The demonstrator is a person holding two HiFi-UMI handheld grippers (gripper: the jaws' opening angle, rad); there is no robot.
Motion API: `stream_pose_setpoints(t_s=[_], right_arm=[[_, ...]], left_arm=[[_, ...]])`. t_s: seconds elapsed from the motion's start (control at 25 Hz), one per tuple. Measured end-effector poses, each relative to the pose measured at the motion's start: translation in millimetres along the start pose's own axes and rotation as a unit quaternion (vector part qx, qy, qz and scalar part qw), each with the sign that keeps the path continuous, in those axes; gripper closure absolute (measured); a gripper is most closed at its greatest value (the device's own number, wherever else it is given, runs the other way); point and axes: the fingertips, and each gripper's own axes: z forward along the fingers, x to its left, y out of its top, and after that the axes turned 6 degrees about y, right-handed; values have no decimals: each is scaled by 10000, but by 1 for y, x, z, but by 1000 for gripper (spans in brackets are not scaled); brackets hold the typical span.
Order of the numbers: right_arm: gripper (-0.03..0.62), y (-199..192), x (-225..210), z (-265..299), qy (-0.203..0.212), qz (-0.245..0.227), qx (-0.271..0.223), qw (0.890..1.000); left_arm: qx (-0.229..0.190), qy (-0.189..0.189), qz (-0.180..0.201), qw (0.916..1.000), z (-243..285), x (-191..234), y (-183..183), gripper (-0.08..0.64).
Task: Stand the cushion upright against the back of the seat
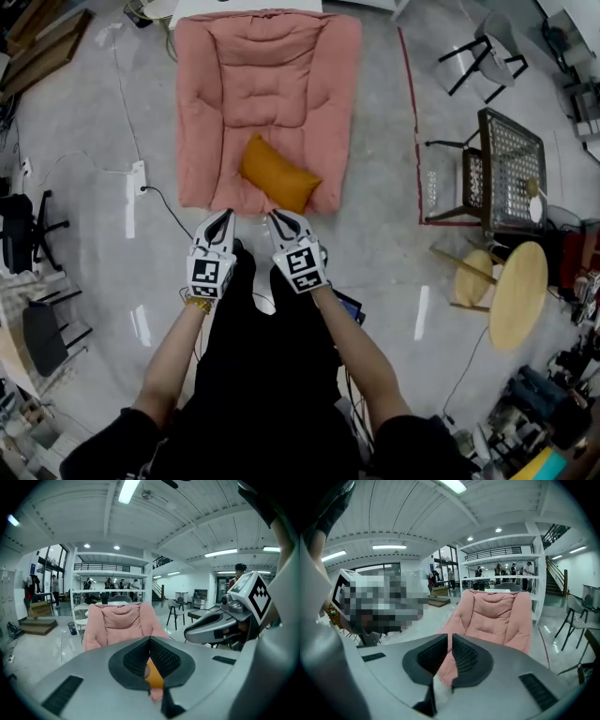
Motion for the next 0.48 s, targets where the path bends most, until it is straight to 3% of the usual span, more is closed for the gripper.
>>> stream_pose_setpoints(t_s=[0.32, 0.48], right_arm=[[575, -28, -39, 73, -40, -54, 567, 9984], [575, -49, -57, 109, -164, 4, 882, 9960]], left_arm=[[447, -88, -180, 9988, 64, 44, -55, 548], [692, -330, -265, 9967, 88, 50, -82, 548]])
